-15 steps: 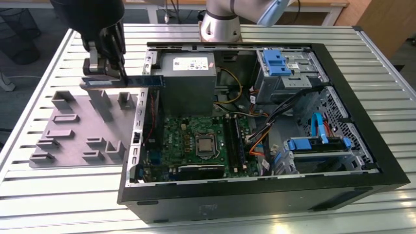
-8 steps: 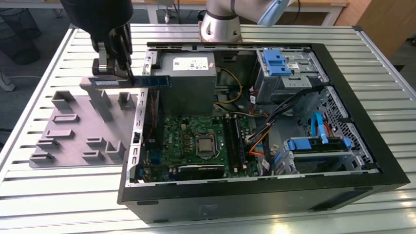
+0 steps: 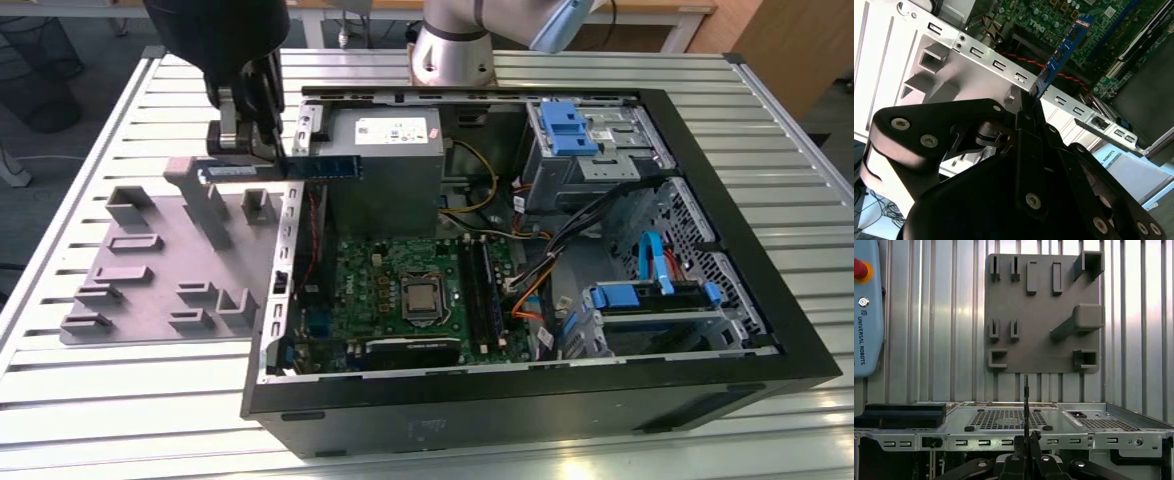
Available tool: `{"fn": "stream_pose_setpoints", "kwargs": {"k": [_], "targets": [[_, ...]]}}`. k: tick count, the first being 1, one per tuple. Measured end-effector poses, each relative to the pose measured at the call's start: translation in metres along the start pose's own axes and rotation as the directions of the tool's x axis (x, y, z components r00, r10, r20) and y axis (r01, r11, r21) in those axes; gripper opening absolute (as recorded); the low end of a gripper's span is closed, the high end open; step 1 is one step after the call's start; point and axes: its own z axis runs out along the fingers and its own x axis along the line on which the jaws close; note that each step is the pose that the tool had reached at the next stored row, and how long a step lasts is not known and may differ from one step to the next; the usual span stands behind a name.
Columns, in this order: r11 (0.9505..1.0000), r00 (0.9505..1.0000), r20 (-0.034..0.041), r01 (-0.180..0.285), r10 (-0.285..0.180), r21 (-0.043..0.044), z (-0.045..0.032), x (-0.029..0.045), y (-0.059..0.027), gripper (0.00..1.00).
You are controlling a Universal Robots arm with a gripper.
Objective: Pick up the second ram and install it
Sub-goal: 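Pick up the second ram and move it above second insertion slot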
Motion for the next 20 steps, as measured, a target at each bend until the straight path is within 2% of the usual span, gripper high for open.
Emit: {"fn": "stream_pose_setpoints", "kwargs": {"k": [20], "targets": [[1.0, 1.0, 0.0, 0.0, 0.0, 0.0003, 0.0015, -0.0002, -0.0198, 0.14]]}}
